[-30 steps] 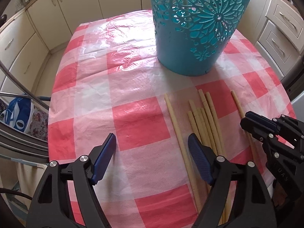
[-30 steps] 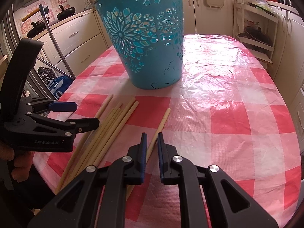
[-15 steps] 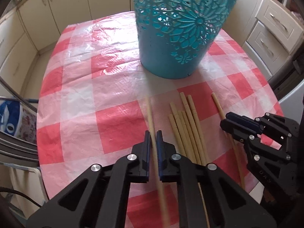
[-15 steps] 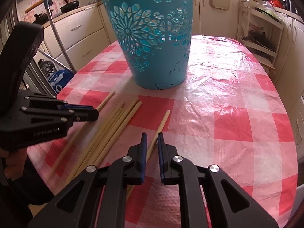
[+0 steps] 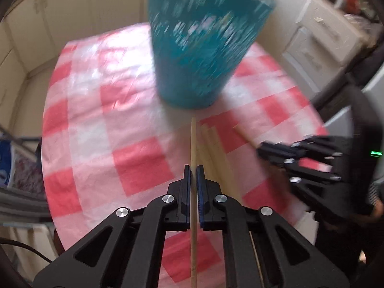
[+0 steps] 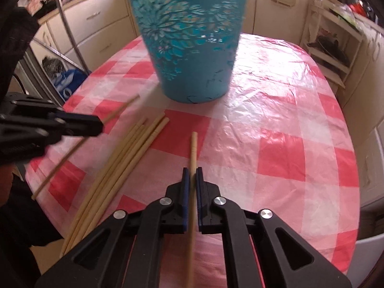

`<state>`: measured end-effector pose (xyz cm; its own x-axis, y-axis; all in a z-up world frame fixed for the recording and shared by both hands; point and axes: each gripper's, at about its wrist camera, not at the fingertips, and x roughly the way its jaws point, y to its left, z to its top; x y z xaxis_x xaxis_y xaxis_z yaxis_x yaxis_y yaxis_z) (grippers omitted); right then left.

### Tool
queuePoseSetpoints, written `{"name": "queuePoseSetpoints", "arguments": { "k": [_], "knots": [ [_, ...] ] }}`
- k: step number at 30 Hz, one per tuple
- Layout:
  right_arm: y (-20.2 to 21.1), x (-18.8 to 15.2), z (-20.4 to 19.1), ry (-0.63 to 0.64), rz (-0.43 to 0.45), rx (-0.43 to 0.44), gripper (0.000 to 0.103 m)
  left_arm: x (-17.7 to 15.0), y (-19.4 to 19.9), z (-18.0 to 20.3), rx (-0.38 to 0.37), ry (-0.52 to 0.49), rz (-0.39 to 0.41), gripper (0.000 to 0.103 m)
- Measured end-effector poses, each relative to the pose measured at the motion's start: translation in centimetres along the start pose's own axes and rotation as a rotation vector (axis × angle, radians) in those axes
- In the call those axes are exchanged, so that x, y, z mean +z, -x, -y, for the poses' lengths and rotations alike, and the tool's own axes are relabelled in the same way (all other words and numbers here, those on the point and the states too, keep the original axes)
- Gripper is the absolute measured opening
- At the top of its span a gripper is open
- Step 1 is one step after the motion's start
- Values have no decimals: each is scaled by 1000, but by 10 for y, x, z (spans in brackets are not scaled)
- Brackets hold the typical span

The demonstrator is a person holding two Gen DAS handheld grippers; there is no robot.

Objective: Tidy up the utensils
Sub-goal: 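Grasp a chopstick with the left tool while the right tool grasps another chopstick, then raise the chopstick over the teal holder and open the left tool while the right tool holds its chopstick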

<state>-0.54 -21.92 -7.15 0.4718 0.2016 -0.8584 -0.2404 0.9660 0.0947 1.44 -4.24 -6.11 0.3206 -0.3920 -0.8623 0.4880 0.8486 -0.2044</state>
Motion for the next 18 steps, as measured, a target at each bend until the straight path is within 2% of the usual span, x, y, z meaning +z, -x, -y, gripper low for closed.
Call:
{"name": "queuePoseSetpoints", "arguments": {
  "k": [1, 4, 7, 8, 12, 13, 15, 18],
  "knots": [
    [1, -3, 5, -28, 18, 23, 6, 3, 13, 1, -32, -26, 39, 5],
    [3, -11, 11, -63, 71, 44, 6, 13, 64, -2, -197, -56, 199, 5],
    [5, -15, 6, -47, 106, 16, 6, 27, 96, -10, -239, -10, 335, 5],
    [5, -16, 5, -43, 113, 11, 6, 34, 103, -11, -242, 4, 375, 5],
    [5, -18, 7, -66, 131, 29, 6, 69, 124, -12, -140, 87, 556, 5],
    [5, -18, 8, -68, 134, 31, 6, 78, 127, -12, -139, 104, 598, 5],
    [4, -18, 9, -74, 140, 37, 6, 96, 132, -9, -137, 124, 669, 5],
    [5, -19, 12, -80, 149, 52, 6, 120, 127, 4, -72, 113, 756, 5]
  ]
}}
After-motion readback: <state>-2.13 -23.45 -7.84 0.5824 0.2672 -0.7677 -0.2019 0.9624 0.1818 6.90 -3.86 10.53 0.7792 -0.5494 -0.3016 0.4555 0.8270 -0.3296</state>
